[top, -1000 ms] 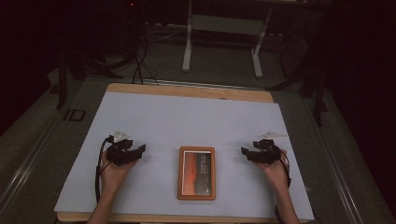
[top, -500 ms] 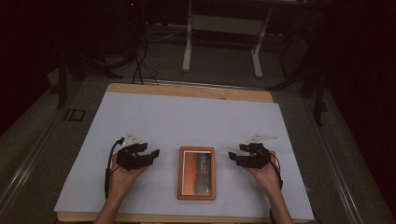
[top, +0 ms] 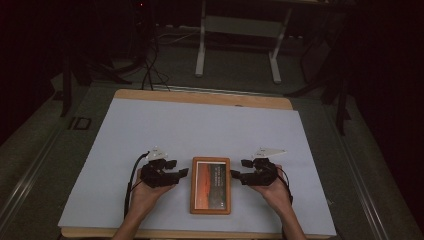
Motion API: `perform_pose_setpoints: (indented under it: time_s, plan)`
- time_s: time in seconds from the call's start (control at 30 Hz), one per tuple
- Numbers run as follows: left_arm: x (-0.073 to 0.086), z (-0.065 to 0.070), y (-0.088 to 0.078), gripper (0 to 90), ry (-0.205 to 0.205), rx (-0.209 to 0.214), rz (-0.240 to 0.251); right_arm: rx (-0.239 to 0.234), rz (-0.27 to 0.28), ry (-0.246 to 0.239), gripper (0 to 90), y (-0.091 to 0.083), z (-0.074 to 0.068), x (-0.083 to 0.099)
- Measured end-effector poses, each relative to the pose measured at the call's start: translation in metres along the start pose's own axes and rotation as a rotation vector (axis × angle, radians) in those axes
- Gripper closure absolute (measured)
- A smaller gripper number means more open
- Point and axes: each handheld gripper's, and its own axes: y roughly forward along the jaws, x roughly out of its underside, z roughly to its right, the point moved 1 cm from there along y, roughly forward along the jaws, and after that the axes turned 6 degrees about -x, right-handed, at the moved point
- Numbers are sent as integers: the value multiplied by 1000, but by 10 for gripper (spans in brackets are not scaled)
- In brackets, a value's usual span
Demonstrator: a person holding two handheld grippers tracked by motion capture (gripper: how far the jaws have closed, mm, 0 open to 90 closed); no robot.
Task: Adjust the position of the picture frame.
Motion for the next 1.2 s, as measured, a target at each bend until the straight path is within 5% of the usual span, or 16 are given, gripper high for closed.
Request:
perform_pose_setpoints:
  time_s: [0.53,0.97,1.2]
  plan:
    - [7,26,22,372,53,57,-65,-85,-54,47,295,25,-13,11]
    - [13,31,32,329,-12,159,-122,-189,-69,131,319,35,-16,16]
    - [14,30,33,337,-32,168,-123,-202,-71,168,341,36,-15,16]
